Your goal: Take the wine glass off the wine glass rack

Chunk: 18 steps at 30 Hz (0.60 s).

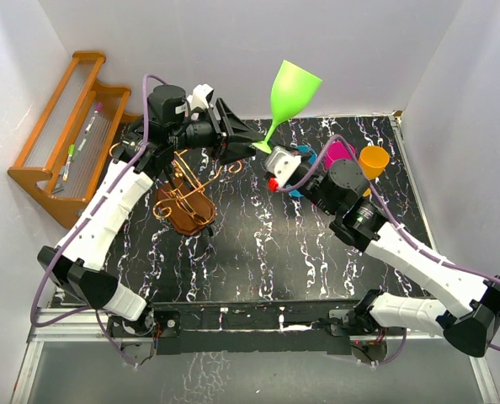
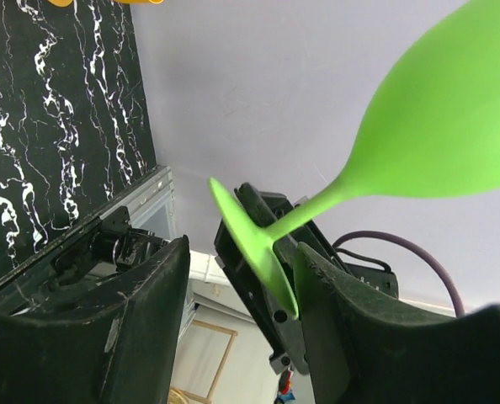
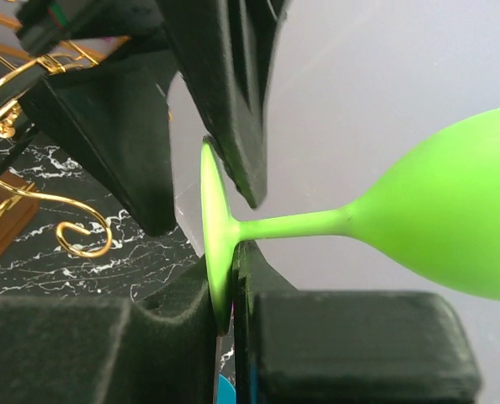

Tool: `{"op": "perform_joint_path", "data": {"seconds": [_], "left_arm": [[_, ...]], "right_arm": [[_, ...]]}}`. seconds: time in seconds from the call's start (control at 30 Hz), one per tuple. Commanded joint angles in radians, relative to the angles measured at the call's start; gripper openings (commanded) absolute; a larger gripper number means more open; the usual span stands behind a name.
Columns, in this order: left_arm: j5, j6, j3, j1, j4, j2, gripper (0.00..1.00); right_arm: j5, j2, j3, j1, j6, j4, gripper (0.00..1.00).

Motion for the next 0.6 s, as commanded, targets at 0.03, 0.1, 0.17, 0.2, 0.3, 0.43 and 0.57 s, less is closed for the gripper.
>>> {"op": "perform_joint_path", "data": {"seconds": [0.03,0.1,0.17,0.2,0.3,0.43,0.57], "left_arm": [[0.034,-0.022,-0.016,-0.005,0.051,-0.053,0.46],[0.05,-0.027,-0.017,-0.004,0.067,-0.048,0.2],[0.059,-0.027,-0.019,-0.005,0.073,-0.046,0.0],[0.059,-0.025,-0.019,-0.005,0.073,-0.047,0.0],[0.051,-0.011,-0.019,-0.005,0.071,-0.054,0.0],[-0.067,0.072,0.008,-0.003,0.012,-0.086,0.0],[-0.329,0.201,0.081,-0.003,-0.125,-0.143,0.0]], "right_arm": [[0.049,0.004,0.003,0.051,-0.059,0.109,0.08],[0.059,0.006,0.0,0.06,-0.06,0.109,0.08],[0.077,0.005,-0.004,0.065,-0.062,0.11,0.08],[0.089,0.004,-0.007,0.067,-0.061,0.111,0.08],[0.132,-0.001,-0.021,0.069,-0.048,0.109,0.13],[0.197,-0.029,-0.048,0.068,0.023,0.064,0.43],[0.246,-0.098,-0.111,0.069,0.144,-0.038,0.49]]}}
